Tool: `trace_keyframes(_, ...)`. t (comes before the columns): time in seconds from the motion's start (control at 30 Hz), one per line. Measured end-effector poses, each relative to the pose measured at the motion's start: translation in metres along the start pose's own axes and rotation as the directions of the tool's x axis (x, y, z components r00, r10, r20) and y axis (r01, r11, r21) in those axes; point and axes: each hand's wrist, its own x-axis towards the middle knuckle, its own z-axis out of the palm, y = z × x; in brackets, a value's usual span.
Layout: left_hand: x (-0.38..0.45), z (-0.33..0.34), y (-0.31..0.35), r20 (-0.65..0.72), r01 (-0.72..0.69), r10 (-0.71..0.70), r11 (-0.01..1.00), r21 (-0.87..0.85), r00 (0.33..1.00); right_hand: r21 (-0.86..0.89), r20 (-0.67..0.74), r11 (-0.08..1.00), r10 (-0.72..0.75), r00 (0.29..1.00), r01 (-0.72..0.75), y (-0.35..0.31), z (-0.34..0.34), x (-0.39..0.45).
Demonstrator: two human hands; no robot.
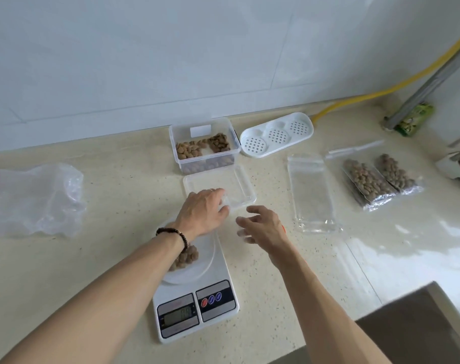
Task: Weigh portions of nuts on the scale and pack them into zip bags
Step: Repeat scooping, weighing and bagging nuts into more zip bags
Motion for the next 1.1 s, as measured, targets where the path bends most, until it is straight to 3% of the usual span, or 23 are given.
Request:
trace_keyframes(0.13, 0.008, -0.008, -0.002, 0.034, 0.044, -0.036, 0.968, -0.248, 0.999, -0.03, 0.052, 0.999, -0.011, 0.999, 0.012, -0.009, 0.002, 0.006)
trace_keyframes(0.33, 0.009, -0.048, -0.003, 0.048, 0.11, -0.101, 0.833, -0.543, 0.994, 0.022, 0.088, 0.993, -0.118, 0.989, 0.117, -0.035, -0.005, 0.011)
trace_keyframes(0.5, -0.008, -0.091, 0.008, 0.054, 0.114, -0.102, 0.807, -0.579, 0.993, 0.117, 0.163, 0.973, -0.217, 0.962, 0.2, -0.067, -0.013, 0.001)
trace_keyframes(0.73, -0.046, -0.125, 0.052, -0.119, 0.055, -0.149, 0.817, -0.574, 0.982, 0.197, 0.349, 0.938, -0.34, 0.873, 0.287, -0.111, -0.038, -0.029)
trace_keyframes(0.9, -0.066, -0.143, 0.091, -0.268, -0.035, -0.169, 0.786, -0.617, 0.948, 0.117, 0.35, 0.867, -0.493, 0.797, 0.485, -0.137, -0.066, -0.048)
trace_keyframes(1.0, -0.073, -0.149, 0.115, -0.27, -0.053, -0.137, 0.801, -0.596, 0.953, 0.031, 0.328, 0.812, -0.559, 0.761, 0.583, -0.149, -0.082, -0.061)
trace_keyframes(1.1, -0.075, -0.151, 0.135, -0.362, -0.081, -0.173, 0.805, -0.588, 0.916, 0.111, 0.308, 0.815, -0.572, 0.76, 0.568, -0.158, -0.1, -0.072)
